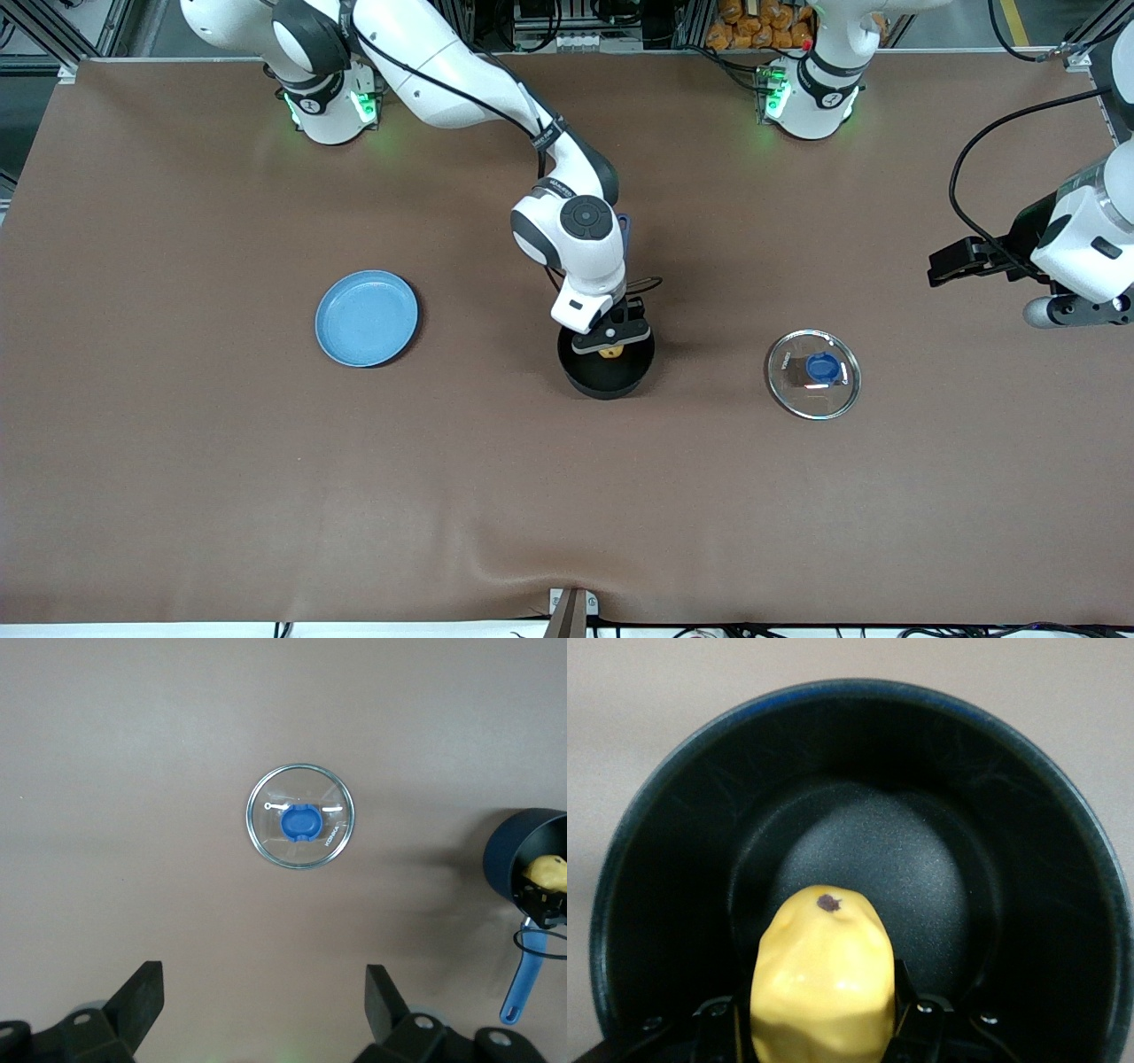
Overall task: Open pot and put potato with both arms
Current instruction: 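Lower the potato into the saucepan and open the right gripper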
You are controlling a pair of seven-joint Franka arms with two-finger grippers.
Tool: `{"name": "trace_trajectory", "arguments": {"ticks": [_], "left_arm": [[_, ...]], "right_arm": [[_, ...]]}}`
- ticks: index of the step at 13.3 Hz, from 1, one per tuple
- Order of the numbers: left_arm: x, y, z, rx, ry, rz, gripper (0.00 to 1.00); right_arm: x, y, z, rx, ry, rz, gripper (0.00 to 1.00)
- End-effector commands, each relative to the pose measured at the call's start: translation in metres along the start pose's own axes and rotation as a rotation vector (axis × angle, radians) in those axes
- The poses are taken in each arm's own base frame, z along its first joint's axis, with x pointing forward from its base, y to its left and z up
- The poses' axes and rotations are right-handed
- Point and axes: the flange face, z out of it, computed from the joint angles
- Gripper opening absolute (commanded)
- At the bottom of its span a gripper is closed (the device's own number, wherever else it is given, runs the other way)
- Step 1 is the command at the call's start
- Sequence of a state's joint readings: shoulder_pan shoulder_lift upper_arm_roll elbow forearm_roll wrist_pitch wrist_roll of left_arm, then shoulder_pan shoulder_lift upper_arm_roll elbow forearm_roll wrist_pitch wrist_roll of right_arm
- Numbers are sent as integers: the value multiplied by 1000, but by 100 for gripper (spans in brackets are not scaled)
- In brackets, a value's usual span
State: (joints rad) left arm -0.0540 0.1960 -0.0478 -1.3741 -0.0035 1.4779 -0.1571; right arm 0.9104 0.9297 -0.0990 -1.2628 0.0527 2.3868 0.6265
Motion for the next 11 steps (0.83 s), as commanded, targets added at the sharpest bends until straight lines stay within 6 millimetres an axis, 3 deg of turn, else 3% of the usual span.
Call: {"name": "trace_trajectory", "arguments": {"ticks": [1, 5, 8, 10, 11], "left_arm": [[-5, -2, -3, -2, -14, 22, 100], [-5, -2, -3, -2, -14, 22, 100], [-5, -2, -3, -2, -14, 19, 100], [-5, -3, -3, -3, -13, 18, 100], [-5, -2, -3, -2, -14, 19, 100]], "right_arm": [[4, -6, 0, 4, 16, 14, 30], [5, -6, -2, 5, 17, 15, 31], [5, -6, -4, 4, 14, 15, 49], [5, -4, -3, 2, 13, 16, 53], [6, -5, -4, 3, 15, 16, 61]]}}
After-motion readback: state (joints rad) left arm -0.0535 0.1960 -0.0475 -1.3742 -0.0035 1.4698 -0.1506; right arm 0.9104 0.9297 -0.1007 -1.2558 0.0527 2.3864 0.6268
